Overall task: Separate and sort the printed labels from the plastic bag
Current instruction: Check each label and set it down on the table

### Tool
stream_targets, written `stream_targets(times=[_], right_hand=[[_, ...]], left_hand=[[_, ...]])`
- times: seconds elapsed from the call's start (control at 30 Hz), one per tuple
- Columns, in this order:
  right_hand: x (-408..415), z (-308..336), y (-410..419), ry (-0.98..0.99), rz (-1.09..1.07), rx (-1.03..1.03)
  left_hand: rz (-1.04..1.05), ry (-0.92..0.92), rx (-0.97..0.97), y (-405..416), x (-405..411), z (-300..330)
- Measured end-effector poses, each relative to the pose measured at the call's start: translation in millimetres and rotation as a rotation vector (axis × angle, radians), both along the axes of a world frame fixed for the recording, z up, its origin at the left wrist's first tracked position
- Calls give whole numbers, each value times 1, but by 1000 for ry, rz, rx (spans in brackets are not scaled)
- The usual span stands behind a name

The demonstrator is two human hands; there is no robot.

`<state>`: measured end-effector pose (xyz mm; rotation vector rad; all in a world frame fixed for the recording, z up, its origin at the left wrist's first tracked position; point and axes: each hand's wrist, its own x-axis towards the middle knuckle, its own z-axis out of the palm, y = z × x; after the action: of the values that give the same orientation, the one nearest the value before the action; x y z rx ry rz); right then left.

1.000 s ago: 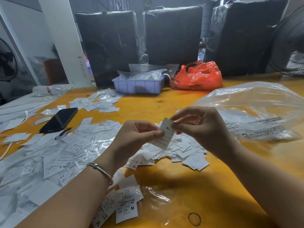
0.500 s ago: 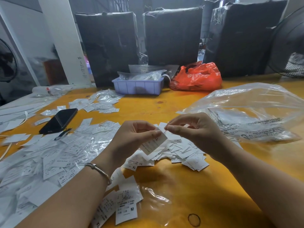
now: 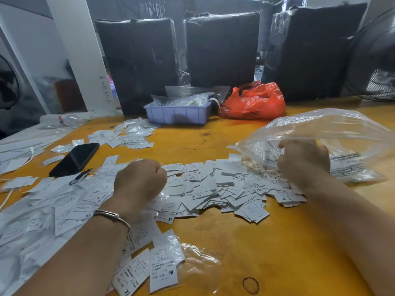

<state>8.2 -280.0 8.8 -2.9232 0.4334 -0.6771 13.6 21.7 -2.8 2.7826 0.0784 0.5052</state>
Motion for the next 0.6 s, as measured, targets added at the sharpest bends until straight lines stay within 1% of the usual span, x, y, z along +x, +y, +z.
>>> stream_targets(times=[0.1,0.23,0.3,0.4,0.43,0.6], right_hand=[[5,-4,-9,111,-83,-3],[8,-13,-18,171,-55,2],[10,-15,-20,192,-54,16],[14,-16,-24,144,-78,4],[16,-17,-25,123,-87,-9],[20,-17,-29,48,-107,-13]], left_hand=[[8,25,37,-1,1,0],[-75,-23,26,-6,-1,-1],[-148,-53,-30,-9,-3,-1],[-288,-31,-216,-15,-7,-1],[-322,-20,-248,-17,-8,-1],[-398,-3,-267,-22,-12,-3]])
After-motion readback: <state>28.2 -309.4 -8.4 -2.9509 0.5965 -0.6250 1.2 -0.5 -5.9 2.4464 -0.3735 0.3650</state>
